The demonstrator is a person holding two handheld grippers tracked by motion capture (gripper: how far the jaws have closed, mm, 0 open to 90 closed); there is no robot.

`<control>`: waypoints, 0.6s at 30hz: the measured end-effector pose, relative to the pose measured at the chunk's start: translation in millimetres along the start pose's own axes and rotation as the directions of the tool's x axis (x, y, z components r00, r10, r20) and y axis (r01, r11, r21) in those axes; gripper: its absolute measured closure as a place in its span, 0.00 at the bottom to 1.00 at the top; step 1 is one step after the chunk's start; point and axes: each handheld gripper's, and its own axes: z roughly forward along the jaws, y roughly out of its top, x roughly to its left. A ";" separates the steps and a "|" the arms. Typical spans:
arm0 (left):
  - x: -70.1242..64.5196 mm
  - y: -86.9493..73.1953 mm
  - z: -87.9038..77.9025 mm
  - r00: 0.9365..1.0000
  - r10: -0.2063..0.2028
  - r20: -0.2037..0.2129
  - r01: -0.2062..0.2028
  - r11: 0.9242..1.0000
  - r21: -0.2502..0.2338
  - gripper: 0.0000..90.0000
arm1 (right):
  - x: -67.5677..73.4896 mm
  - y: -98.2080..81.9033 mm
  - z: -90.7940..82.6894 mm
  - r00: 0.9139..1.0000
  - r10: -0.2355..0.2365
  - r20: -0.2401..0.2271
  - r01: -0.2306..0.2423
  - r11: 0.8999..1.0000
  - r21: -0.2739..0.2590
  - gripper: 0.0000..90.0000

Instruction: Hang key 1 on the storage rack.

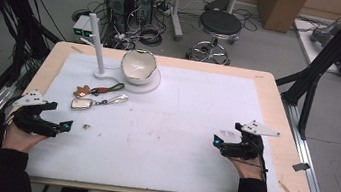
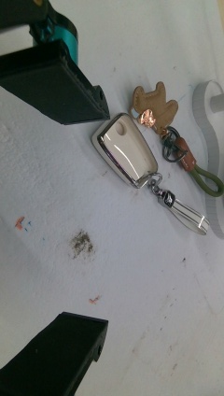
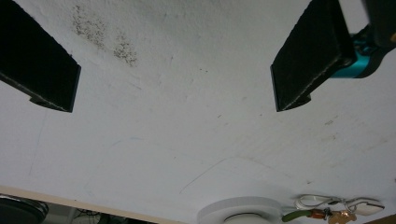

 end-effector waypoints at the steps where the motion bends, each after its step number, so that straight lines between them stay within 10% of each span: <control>1: 0.0 0.0 0.0 1.000 0.000 0.000 0.000 1.000 0.000 0.03 | -0.6 0.1 0.2 1.000 -0.003 0.000 0.003 1.000 -0.005 0.01; 18: 0.3 2.7 1.8 1.000 -0.019 0.010 0.020 1.000 -0.010 0.03 | 0.5 0.7 -1.3 0.999 -0.001 0.032 0.001 1.000 -0.013 0.01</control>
